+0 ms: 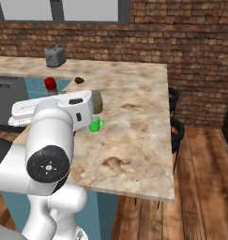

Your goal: Open the cabinet directly in front. Then move the liquor and the mug to the dining counter with the jar on it.

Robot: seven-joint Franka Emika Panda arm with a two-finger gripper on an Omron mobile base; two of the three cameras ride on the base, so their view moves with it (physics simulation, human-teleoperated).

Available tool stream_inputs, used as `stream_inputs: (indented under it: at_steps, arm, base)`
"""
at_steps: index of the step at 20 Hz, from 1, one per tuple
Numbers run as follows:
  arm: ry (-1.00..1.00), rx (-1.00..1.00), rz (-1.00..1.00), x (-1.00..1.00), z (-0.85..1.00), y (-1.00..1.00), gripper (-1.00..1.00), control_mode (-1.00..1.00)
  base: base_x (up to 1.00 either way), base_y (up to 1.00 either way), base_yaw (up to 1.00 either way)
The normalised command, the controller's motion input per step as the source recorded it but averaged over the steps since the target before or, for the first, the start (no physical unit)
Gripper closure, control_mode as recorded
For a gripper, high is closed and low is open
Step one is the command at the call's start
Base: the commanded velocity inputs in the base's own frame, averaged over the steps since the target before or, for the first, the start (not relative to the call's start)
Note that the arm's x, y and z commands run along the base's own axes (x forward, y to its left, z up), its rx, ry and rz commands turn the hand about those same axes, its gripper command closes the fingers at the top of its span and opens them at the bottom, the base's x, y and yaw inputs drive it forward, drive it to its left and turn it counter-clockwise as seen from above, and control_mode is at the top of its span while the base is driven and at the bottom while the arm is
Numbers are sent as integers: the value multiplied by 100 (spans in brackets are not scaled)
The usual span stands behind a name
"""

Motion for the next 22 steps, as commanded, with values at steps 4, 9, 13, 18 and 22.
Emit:
stream_inputs:
  at_steps: [4,9,13,18,22]
  arm:
    - [0,0,0,0,0,0,100,-100]
    - [0,0,0,6,0,0,100,-100]
    - [2,-1,0,42,-9,0,100,-100]
    - [0,-1,0,60,-27,0,100,-100]
    - [0,0,0,48,-28,0,100,-100]
  base:
    - [0,0,0]
    - [0,0,0]
    - [0,0,0]
    - [0,0,0]
    - [0,0,0]
